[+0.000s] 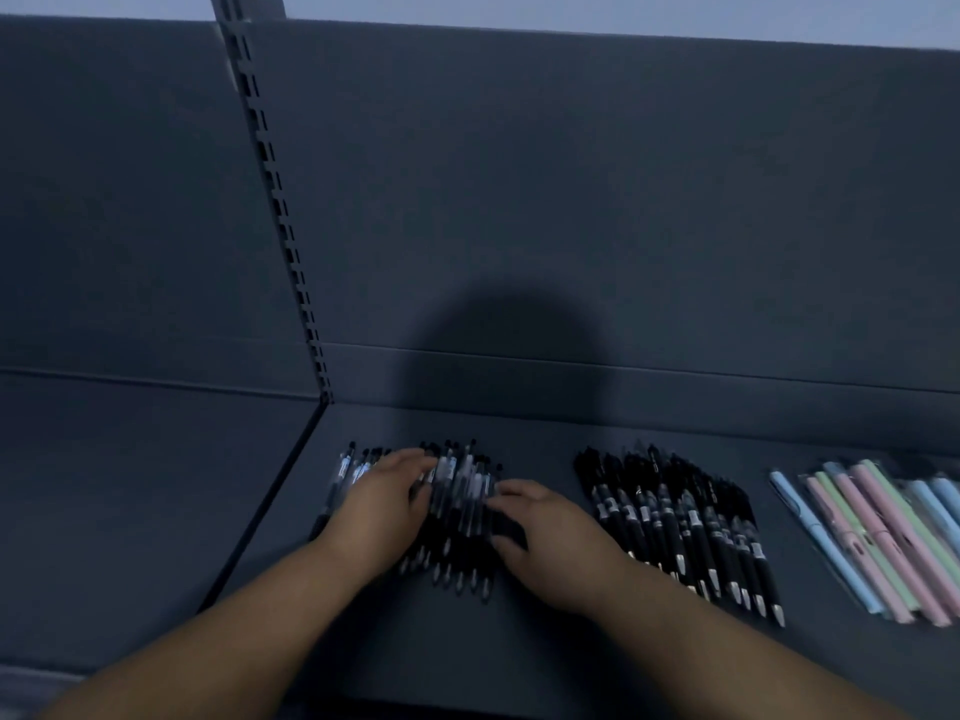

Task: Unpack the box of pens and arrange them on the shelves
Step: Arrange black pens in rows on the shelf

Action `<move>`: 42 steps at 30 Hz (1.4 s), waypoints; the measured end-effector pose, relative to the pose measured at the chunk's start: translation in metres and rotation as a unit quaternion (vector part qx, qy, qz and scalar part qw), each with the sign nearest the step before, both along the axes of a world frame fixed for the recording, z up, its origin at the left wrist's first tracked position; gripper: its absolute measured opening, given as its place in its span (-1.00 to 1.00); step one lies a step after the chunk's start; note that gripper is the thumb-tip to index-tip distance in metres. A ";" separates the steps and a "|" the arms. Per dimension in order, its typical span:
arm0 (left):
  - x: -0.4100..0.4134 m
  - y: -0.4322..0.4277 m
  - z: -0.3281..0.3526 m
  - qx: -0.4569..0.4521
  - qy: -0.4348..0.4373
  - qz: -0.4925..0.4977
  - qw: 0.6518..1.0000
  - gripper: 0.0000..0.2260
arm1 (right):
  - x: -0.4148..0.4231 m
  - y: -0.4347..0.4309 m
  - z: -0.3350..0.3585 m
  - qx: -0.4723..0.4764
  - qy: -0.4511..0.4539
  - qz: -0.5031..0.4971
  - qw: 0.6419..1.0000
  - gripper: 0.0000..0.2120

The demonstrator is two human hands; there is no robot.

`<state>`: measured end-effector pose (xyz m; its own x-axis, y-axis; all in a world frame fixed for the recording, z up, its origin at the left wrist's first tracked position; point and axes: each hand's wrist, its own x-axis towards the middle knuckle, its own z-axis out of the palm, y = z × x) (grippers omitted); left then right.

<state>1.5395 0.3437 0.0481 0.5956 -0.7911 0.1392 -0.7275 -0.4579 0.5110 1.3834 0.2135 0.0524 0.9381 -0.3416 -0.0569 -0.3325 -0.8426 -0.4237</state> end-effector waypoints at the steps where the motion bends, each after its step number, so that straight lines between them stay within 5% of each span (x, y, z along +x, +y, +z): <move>1: -0.002 0.001 0.000 -0.004 0.002 0.005 1.000 -0.68 | -0.001 0.000 -0.001 0.003 0.004 0.005 1.000 -0.54; 9: -0.040 0.030 0.018 -0.027 -0.003 0.128 0.991 -0.68 | -0.017 -0.008 0.000 0.003 -0.012 0.053 0.999 -0.49; 18: -0.111 0.152 0.010 -0.039 -0.042 0.338 0.939 -0.60 | -0.008 0.042 0.021 0.003 -0.059 0.104 0.993 -0.55; 29: -0.179 0.420 -0.016 0.098 0.011 0.521 0.848 -0.47 | 0.019 0.281 0.014 -0.034 -0.031 0.283 0.958 -0.50; 42: -0.267 0.698 -0.070 0.147 0.117 0.662 0.726 -0.47 | 0.051 0.553 -0.062 -0.032 0.167 0.427 0.888 -0.43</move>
